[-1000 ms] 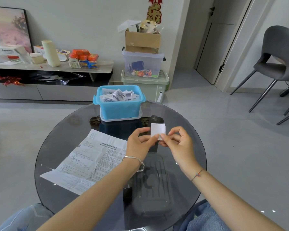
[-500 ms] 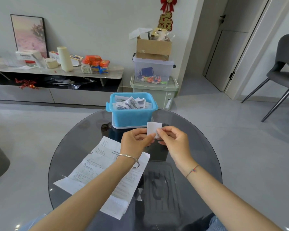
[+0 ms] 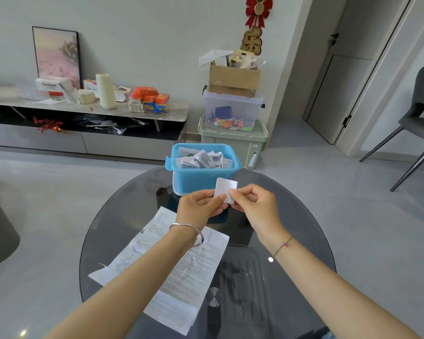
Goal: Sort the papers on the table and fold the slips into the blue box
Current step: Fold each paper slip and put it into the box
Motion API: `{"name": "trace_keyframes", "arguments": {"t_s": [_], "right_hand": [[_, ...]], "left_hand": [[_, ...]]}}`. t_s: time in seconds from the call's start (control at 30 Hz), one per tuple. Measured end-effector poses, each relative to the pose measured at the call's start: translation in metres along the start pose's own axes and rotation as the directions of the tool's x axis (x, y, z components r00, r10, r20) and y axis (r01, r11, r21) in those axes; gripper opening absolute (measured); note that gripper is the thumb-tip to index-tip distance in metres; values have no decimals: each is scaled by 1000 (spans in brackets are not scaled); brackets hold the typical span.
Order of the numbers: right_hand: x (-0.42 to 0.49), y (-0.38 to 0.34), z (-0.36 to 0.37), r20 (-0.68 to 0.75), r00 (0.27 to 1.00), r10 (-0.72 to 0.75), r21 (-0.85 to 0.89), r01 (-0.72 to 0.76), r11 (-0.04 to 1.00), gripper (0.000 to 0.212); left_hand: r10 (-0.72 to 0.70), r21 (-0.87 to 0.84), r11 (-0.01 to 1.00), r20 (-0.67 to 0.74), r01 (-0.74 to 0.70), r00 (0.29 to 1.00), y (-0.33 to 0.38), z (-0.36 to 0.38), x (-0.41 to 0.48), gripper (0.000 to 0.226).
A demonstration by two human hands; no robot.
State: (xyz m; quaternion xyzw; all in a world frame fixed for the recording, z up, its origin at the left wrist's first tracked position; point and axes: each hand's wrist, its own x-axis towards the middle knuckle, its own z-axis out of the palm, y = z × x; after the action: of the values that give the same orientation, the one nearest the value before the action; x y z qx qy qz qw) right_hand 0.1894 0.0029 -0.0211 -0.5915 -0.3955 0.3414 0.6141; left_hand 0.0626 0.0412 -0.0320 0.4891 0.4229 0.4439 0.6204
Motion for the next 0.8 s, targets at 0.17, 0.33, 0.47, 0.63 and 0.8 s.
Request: {"name": "trace_keyframes", "arguments": {"t_s": [0.17,0.33,0.47,0.63,0.8], "right_hand": [[-4,-3,1,118,991,68,-132,-53,990,14],[-2,-3,2,147,989,-33,-269,72,961,29],[2,-2,7,118,993,-30,-156,48,987,28],[15,1,13,118,992,47,-69,-39,997,25],[33,-3,22,131,991,18,-77,-8,997,23]], "left_hand": [[-4,-92,996,-10,3,1000,4,1,-3,12],[-54,-129,990,-42,48,998,9,6,-1,7],[-62,-141,989,-57,54,996,13,6,4,10],[-57,-164,985,-66,46,996,18,2,13,10],[-122,-278,954,-8,115,992,26,-5,30,13]]}}
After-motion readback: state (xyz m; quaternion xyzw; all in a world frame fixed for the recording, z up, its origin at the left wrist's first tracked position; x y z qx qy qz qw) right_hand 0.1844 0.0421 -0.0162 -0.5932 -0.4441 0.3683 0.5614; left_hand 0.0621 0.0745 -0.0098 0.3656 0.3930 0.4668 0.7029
